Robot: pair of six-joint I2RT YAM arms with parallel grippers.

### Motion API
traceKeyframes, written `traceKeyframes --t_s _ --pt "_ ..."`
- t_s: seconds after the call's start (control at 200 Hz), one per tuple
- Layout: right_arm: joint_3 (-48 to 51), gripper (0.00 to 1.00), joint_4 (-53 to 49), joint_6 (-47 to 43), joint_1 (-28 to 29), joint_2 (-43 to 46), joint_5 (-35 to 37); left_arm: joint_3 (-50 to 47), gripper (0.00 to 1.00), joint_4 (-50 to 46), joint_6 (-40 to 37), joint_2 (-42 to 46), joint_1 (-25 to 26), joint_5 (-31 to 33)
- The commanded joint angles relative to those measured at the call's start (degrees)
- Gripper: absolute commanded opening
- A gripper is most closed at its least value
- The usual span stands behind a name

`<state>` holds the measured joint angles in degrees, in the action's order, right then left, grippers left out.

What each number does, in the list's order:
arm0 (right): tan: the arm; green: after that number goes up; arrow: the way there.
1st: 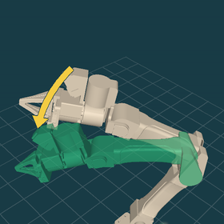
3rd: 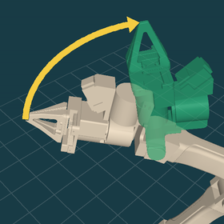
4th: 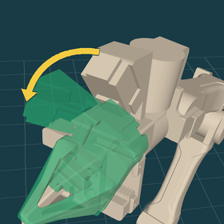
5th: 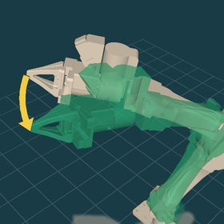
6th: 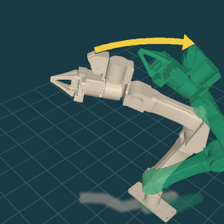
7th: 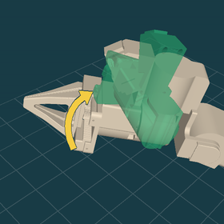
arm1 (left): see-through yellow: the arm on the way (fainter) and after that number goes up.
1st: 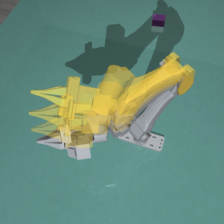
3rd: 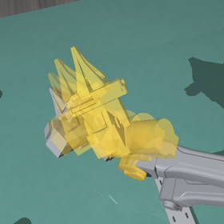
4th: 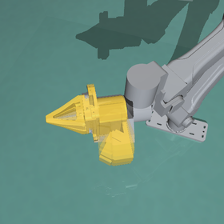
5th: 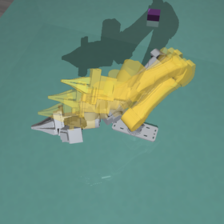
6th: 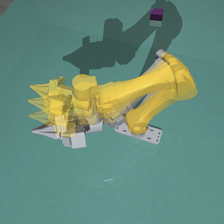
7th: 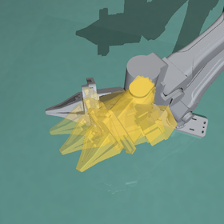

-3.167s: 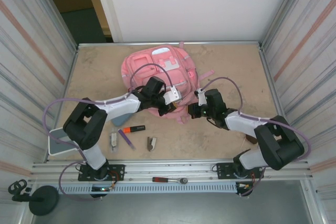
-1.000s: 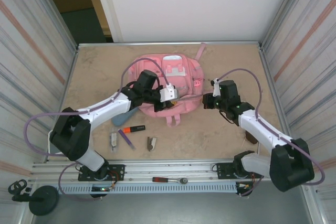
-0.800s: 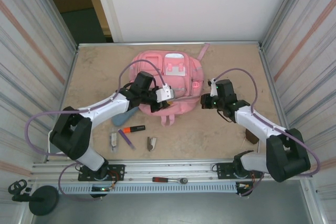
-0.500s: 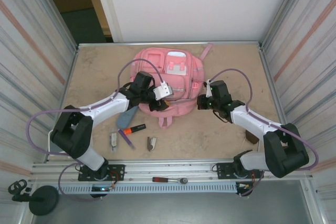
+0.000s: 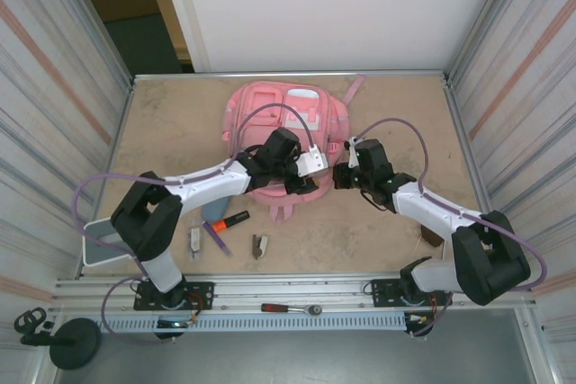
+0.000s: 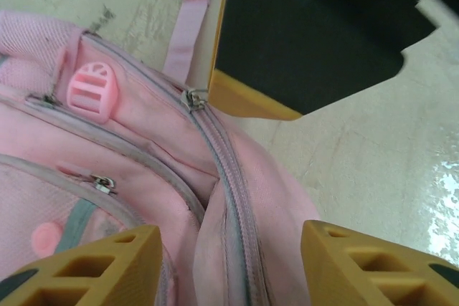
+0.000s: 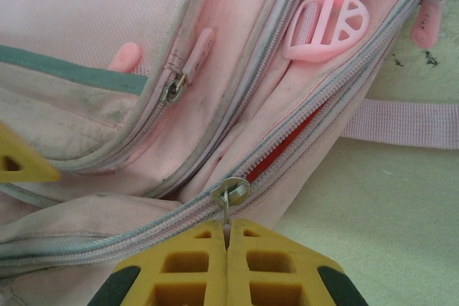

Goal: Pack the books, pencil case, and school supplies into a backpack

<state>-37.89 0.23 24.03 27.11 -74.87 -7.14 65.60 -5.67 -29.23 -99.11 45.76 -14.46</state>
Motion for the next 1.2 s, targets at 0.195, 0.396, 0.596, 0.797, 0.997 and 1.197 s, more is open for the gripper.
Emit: traceKeyframes --t_s 0.195,0.396,0.596,0.797,0.997,1.197 --pt "1.3 0.00 1.8 0.0 -0.1 1.5 -0.2 3.8 0.28 -1.1 -0.8 -4.3 -0.3 -2.5" --pt "1.1 0.00 -0.1 -0.3 -4.9 -1.6 -0.8 0.8 0.05 2.2 1.3 1.0 -4.1 -8.9" --pt "-2.2 0.00 -3.4 0.2 -9.5 -6.0 0.4 -0.9 0.00 4.5 1.7 6.2 -9.1 -19.5" --pt "-5.8 0.00 -5.1 0.0 -13.2 -10.2 4.7 -1.8 0.00 5.5 0.0 10.2 -12.0 -28.4" --pt "-8.9 0.00 -4.8 0.5 -15.7 -15.1 5.8 -4.4 0.00 8.3 -2.6 12.4 -12.9 -31.4" --pt "-9.9 0.00 -5.2 -0.3 -16.3 -14.7 -0.7 -4.1 0.00 8.3 -2.4 10.9 -13.1 -31.4"
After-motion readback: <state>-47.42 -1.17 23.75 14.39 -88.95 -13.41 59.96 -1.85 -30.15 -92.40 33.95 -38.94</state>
